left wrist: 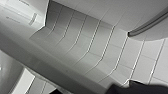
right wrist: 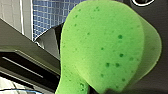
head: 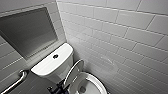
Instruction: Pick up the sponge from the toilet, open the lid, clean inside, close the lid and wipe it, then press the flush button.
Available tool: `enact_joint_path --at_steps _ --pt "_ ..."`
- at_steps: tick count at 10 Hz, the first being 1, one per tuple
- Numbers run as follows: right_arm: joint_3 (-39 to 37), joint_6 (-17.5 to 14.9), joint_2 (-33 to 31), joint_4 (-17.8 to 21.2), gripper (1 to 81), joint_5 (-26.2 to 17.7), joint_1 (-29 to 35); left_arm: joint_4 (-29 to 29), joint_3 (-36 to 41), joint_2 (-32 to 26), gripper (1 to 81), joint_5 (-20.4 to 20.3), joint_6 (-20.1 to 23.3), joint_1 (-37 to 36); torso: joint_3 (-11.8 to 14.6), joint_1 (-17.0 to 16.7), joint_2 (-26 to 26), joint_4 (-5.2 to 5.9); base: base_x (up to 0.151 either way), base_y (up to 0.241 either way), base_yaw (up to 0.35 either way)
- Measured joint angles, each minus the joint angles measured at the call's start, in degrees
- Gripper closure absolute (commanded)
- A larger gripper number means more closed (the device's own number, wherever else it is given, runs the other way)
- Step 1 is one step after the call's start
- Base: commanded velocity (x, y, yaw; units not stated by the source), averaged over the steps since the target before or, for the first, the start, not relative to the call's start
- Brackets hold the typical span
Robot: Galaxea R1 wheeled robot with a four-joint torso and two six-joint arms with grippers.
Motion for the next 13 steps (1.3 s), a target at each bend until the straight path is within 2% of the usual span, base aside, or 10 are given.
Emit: enact_joint_path --at_steps 4,7,11,13 --pt "0.0 -0.02 0.6 0.0 81.1 -0.04 -0.06 -3.52 -0.06 -0.63 1.0 0.11 -8.84 0.04 0.0 0.0 0.0 0.0 0.0 0.0 0.0" --pt "0.05 0.0 0.62 0.0 81.1 0.0 -0.11 -3.63 -2.01 -0.77 1.0 0.09 -11.92 0.06 0.0 0.0 0.0 0.0 0.0 0.0 0.0" --pt "0.05 0.0 0.82 0.0 81.1 -0.02 -0.11 -3.63 -8.9 -0.73 1.0 -0.02 -19.65 0.67 0.0 0.0 0.0 0.0 0.0 0.0 0.0" --pt "0.05 0.0 0.99 0.0 81.1 0.0 -0.41 -3.78 -12.32 0.11 1.0 -0.15 -25.16 0.34 0.0 0.0 0.0 0.0 0.0 0.0 0.0"
